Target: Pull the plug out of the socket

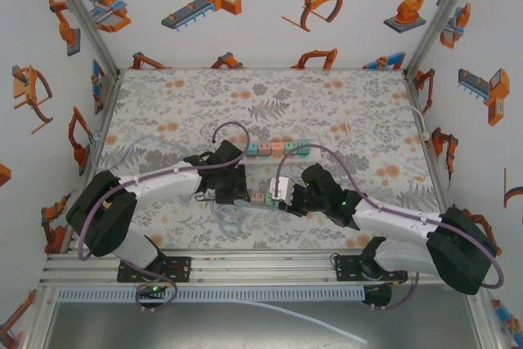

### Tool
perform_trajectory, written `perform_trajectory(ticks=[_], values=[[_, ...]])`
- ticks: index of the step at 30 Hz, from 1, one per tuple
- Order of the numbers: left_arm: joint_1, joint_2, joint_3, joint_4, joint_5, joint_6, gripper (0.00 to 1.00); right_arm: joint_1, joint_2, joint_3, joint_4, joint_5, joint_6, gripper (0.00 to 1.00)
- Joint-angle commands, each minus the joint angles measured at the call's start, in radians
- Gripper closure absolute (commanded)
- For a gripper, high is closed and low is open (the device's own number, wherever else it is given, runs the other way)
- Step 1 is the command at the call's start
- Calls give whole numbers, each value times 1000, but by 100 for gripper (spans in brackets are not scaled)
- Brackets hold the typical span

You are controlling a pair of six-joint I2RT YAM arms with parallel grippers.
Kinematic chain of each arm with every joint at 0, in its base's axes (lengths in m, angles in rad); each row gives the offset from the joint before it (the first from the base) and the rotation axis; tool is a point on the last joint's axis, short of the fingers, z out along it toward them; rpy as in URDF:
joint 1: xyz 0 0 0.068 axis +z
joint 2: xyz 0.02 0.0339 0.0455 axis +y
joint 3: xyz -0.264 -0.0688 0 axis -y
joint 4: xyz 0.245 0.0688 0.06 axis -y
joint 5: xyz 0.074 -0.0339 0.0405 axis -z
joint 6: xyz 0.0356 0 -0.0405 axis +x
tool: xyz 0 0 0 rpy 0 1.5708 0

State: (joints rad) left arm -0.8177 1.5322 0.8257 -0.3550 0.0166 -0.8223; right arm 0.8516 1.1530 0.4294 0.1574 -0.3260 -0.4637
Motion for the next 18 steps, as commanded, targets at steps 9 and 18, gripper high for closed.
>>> perform_trajectory(ticks=[9, 18], values=[[0, 163, -79, -90, -170, 39, 50, -1, -79, 88, -3, -12, -78, 96], [1, 176, -83, -86, -183, 31, 50, -3, -97, 95, 59, -27, -35, 100]])
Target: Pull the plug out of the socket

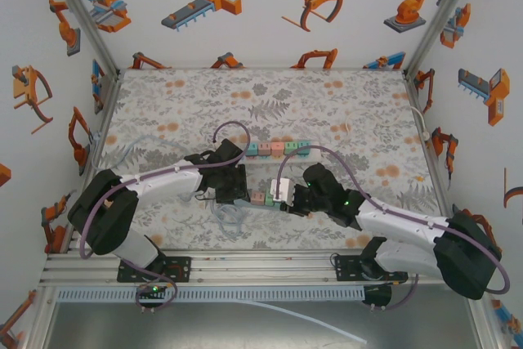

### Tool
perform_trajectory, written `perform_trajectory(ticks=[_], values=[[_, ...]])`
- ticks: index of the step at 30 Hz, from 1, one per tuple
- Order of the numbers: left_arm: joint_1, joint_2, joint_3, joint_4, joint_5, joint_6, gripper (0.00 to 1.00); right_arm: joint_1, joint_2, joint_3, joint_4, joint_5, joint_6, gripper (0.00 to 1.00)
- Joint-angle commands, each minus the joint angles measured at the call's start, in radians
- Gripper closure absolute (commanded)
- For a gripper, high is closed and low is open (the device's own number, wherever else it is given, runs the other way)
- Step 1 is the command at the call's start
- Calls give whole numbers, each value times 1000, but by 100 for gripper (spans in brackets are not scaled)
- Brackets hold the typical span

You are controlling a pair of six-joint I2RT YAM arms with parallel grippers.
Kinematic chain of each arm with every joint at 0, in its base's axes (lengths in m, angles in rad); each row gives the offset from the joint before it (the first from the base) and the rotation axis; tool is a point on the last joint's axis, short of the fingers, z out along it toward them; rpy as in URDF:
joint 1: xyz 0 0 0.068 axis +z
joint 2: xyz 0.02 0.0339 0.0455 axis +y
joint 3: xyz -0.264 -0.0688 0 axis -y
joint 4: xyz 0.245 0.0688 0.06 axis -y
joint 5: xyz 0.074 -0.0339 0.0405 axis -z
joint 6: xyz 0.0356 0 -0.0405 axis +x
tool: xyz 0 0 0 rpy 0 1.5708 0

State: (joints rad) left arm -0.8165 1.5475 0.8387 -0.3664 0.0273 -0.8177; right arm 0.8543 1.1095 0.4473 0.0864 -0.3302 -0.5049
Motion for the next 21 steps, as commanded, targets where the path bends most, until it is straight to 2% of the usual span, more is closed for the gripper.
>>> perform_trajectory(ticks=[1, 8, 17, 21], values=[[-1, 166, -95, -71, -191, 26, 50, -6, -53, 70, 138, -24, 10, 100], [-1, 172, -104, -68, -197, 32, 50, -8, -102, 87, 197, -11, 71, 100], [-2, 186, -110, -53, -195, 29, 50, -22, -164, 86, 143, -17, 95, 100], [-1, 173, -112, -52, -196, 31, 50, -26, -194, 91, 166, 35, 148, 100]])
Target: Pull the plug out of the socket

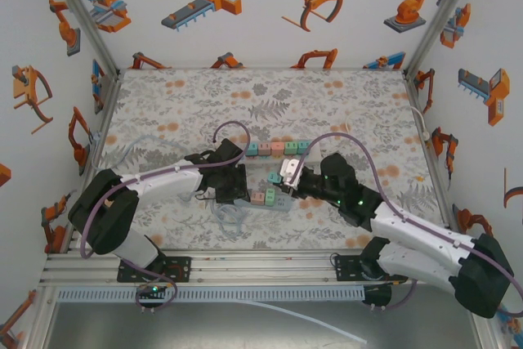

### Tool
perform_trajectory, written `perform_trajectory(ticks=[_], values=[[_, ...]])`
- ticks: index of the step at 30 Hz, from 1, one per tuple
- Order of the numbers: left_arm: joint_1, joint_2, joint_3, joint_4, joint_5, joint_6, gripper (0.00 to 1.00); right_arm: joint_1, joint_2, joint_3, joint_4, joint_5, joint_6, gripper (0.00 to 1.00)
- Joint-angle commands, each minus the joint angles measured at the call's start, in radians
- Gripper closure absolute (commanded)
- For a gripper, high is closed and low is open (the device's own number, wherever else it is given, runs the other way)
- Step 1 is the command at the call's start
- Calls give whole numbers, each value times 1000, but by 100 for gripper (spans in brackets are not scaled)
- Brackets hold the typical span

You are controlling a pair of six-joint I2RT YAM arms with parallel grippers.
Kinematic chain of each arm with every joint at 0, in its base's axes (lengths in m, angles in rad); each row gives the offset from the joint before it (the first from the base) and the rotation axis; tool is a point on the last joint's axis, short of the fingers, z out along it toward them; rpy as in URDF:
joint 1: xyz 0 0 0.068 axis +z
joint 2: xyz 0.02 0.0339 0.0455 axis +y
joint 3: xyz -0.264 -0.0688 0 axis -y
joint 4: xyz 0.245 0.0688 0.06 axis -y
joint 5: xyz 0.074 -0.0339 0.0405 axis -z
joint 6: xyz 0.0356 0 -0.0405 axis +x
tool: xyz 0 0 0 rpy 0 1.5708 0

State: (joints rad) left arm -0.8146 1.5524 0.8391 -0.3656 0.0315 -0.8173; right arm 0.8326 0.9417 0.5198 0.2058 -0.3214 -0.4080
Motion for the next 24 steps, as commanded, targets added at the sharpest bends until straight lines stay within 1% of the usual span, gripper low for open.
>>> perform_trajectory(ticks=[1, 3, 6, 11, 14, 16, 20, 24], values=[[-5, 158, -112, -49, -202, 32, 50, -8, -30, 26, 51, 44, 68, 100], [-8, 133, -111, -46, -204, 42, 48, -22, -31, 48, 49, 68, 116, 100], [-11, 77, -102, -48, -214, 60, 42, -51, -16, 92, 49, 84, 227, 100], [-11, -51, -78, -65, -235, 100, 32, -115, 56, 172, 45, 137, 480, 100], [-1, -121, -48, -85, -225, 127, 29, -143, 105, 225, 25, 187, 602, 100], [8, -178, -31, -94, -223, 148, 27, -177, 141, 257, 14, 197, 718, 100], [41, -309, 4, -119, -210, 209, 25, -248, 201, 335, -49, 220, 943, 100], [64, -459, 33, -99, -159, 307, 22, -307, 230, 406, -184, 313, 1126, 100]])
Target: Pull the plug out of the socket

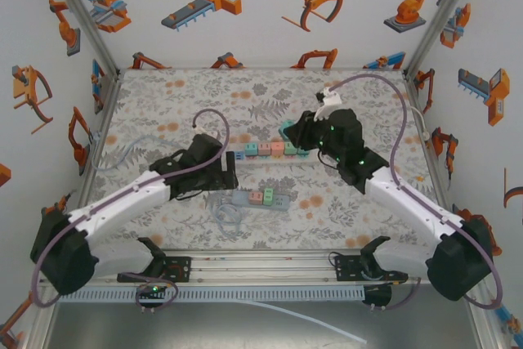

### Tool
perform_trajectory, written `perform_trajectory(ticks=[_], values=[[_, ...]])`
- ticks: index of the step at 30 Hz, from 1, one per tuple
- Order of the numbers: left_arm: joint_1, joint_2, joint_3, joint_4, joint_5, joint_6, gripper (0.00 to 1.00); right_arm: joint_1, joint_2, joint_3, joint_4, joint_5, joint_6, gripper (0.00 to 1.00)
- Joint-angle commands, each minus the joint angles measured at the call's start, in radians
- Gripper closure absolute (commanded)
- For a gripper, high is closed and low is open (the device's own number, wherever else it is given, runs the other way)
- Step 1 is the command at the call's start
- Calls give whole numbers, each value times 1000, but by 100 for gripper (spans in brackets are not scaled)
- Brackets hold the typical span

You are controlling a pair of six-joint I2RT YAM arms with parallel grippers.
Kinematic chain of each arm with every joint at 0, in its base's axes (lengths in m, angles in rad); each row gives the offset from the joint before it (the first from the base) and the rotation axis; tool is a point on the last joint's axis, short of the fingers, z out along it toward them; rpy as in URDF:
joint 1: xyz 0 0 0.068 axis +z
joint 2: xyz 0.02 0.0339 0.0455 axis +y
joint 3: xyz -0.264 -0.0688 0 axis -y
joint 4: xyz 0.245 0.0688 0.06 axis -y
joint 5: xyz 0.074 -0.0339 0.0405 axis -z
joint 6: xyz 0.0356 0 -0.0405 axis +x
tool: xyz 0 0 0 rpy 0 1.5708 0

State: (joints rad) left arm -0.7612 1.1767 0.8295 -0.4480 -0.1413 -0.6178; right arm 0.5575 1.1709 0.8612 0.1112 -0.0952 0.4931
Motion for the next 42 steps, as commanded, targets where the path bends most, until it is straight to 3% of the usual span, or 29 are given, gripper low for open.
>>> perform_trajectory(ticks=[1, 6, 11, 18, 27, 37, 42], values=[[12, -125, 45, 3, 35, 141, 21, -50, 0, 74, -123, 100, 266, 100], [17, -289, 50, 101, 212, 308, 10, -123, -74, 4, -151, 145, 433, 100], [17, -355, 99, 76, 389, 447, 1, -186, -224, -156, -174, 230, 555, 100], [16, -360, 99, 103, 537, 526, 3, -231, -380, -401, -189, 293, 702, 100], [14, -324, 59, 164, 546, 510, 3, -233, -260, -530, -33, 212, 733, 100], [14, -319, 46, 144, 486, 504, 3, -235, -102, -542, 2, 220, 749, 66], [13, -317, 38, 136, 461, 501, 3, -235, -93, -544, -42, 231, 749, 59]])
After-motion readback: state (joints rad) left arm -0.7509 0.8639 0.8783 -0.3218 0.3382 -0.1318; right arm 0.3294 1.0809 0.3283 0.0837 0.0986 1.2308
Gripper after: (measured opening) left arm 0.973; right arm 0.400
